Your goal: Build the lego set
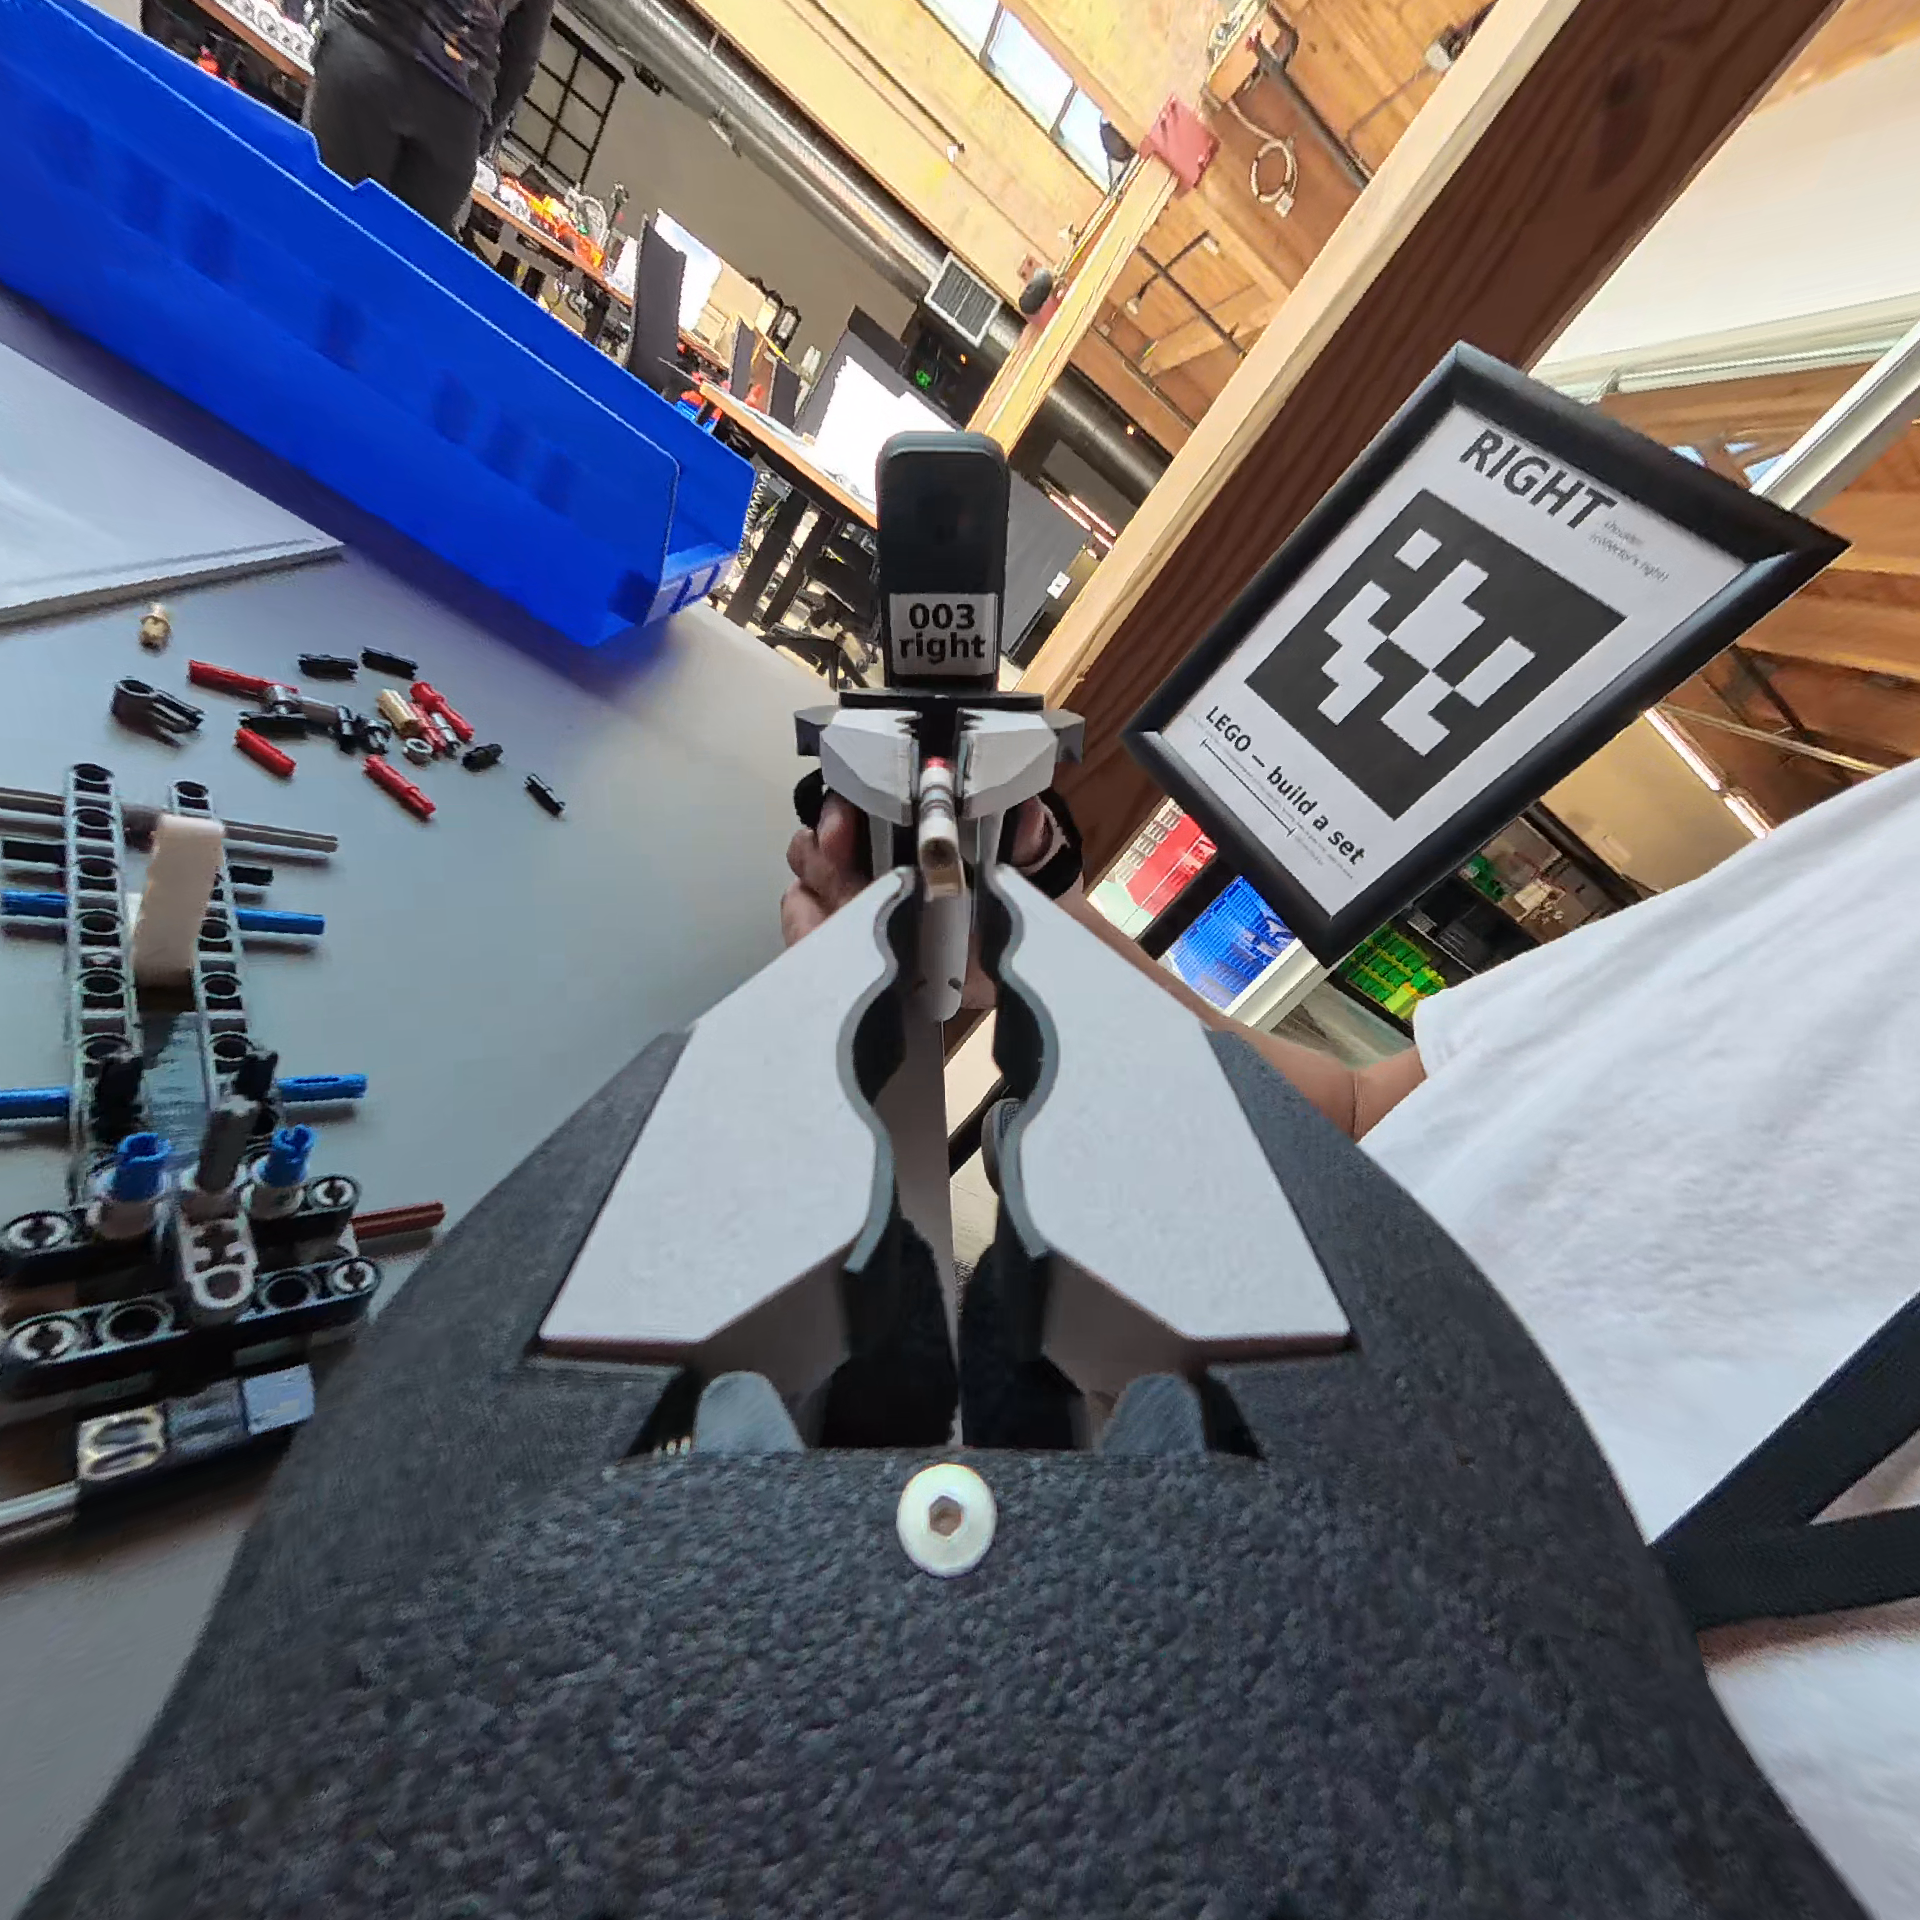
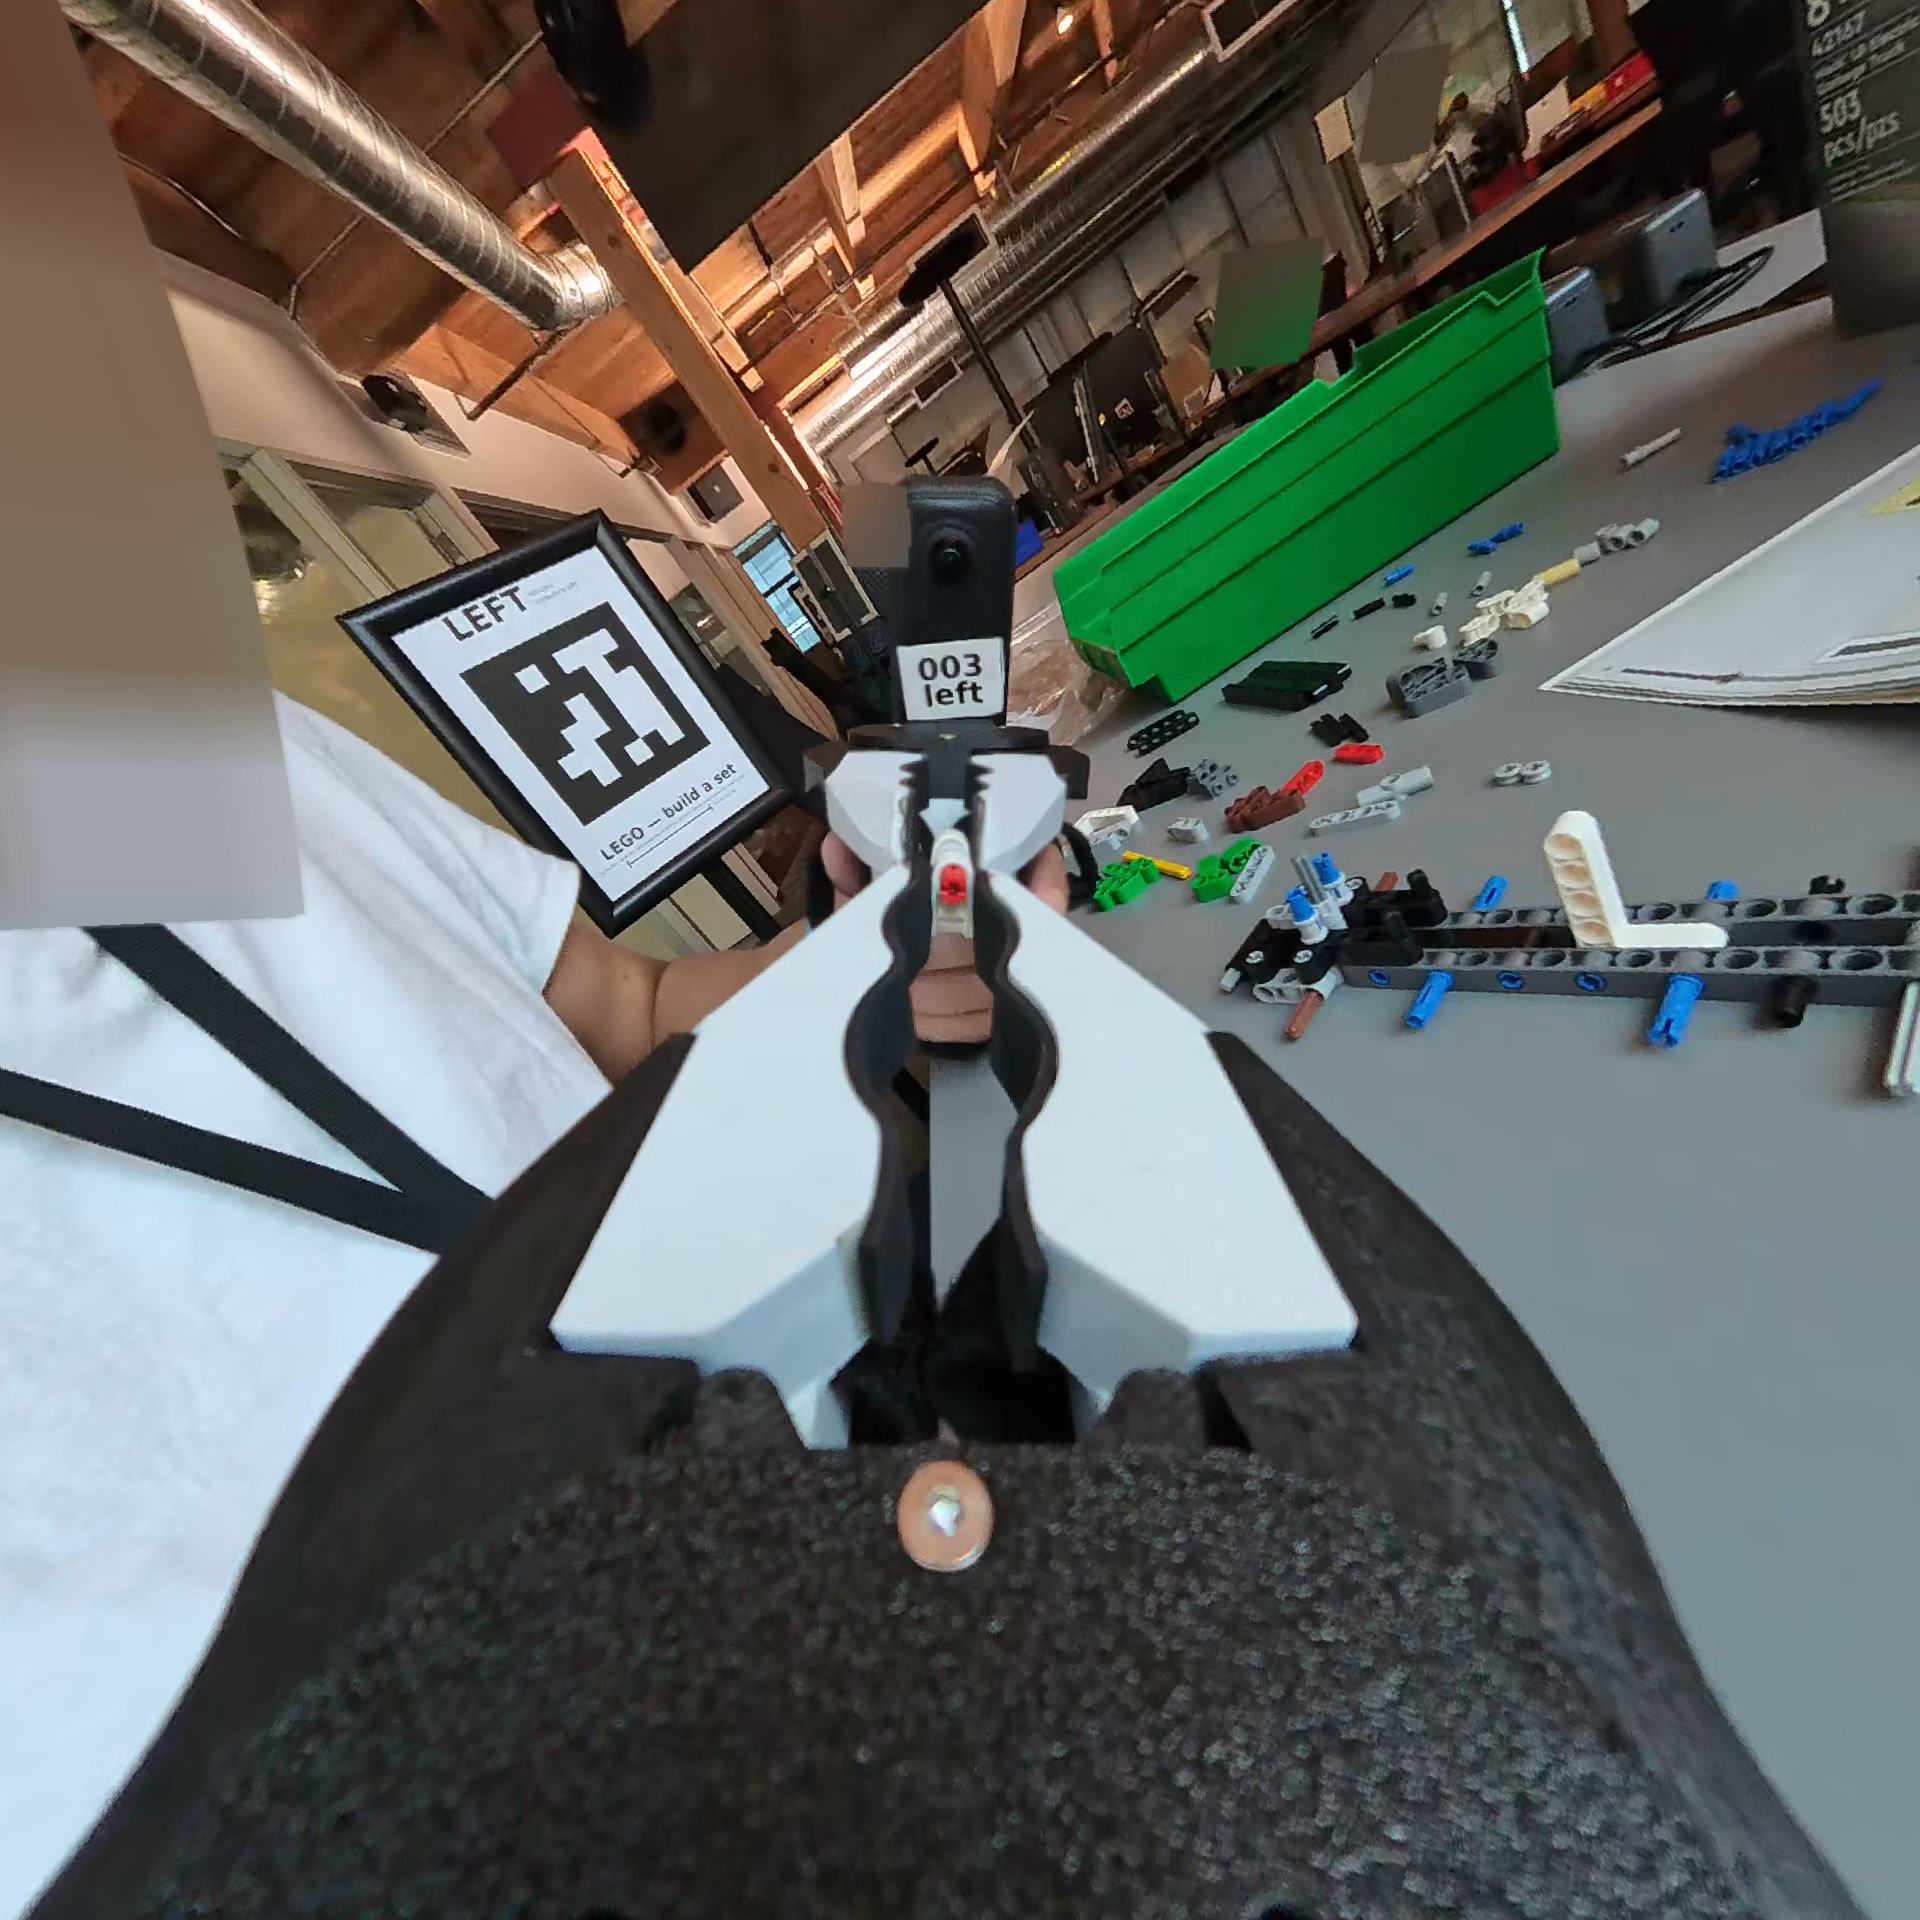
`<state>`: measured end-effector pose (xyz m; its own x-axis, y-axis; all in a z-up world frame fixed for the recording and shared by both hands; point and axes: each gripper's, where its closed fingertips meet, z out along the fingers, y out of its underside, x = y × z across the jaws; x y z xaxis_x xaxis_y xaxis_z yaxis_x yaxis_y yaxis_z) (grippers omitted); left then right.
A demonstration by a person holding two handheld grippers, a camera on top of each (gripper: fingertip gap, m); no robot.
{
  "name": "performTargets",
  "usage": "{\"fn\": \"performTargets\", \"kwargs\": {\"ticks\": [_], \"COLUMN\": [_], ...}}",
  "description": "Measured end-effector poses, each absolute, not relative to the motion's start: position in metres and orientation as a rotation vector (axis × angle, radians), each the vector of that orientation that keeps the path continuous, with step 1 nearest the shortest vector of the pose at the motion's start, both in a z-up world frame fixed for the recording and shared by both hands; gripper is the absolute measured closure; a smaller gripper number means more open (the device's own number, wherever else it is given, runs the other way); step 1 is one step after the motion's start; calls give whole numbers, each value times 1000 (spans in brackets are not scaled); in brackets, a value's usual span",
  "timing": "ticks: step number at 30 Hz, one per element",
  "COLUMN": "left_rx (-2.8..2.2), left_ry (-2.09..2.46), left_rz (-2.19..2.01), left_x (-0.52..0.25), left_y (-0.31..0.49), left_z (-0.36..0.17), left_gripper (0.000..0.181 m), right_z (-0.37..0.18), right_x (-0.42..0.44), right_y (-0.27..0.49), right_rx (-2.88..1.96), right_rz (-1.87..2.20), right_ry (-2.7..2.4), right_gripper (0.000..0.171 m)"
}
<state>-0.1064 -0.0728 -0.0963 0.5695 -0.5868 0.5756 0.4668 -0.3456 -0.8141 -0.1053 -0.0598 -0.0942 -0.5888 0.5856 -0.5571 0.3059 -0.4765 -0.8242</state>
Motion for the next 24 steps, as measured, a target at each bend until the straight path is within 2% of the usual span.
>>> {"fn": "performTargets", "kwargs": {"ticks": [2,9,14,15,16,18,20,22,24], "left_rx": [-1599,-1593,-1603,-1615,-1643,-1648,-1660,-1656,-1660], "left_ry": [104,118,105,94,69,72,91,120,119], "left_rz": [-1066,-1072,-1085,-1083,-1063,-1051,-1041,-1055,-1053], "left_x": [-107,-107,-108,-109,-111,-112,-109,-105,-105], "left_y": [-71,-74,-73,-72,-69,-68,-68,-70,-71], "left_z": [-98,-98,-99,-101,-105,-106,-107,-106,-107], "left_gripper": [181,177,181,179,161,157,161,175,175], "right_z": [-93,-99,-99,-99,-98,-98,-100,-102,-103], "right_x": [-105,-106,-106,-106,-105,-105,-105,-107,-107], "right_y": [-60,-59,-59,-58,-59,-62,-65,-64,-64], "right_rx": [-1296,-1340,-1338,-1338,-1327,-1320,-1318,-1330,-1339], "right_rz": [2202,2191,2197,2188,2193,2189,2171,2146,2150], "right_ry": [-1479,-1480,-1484,-1480,-1482,-1496,-1521,-1522,-1524], "right_gripper": [167,167,167,167,167,167,167,167,167]}}
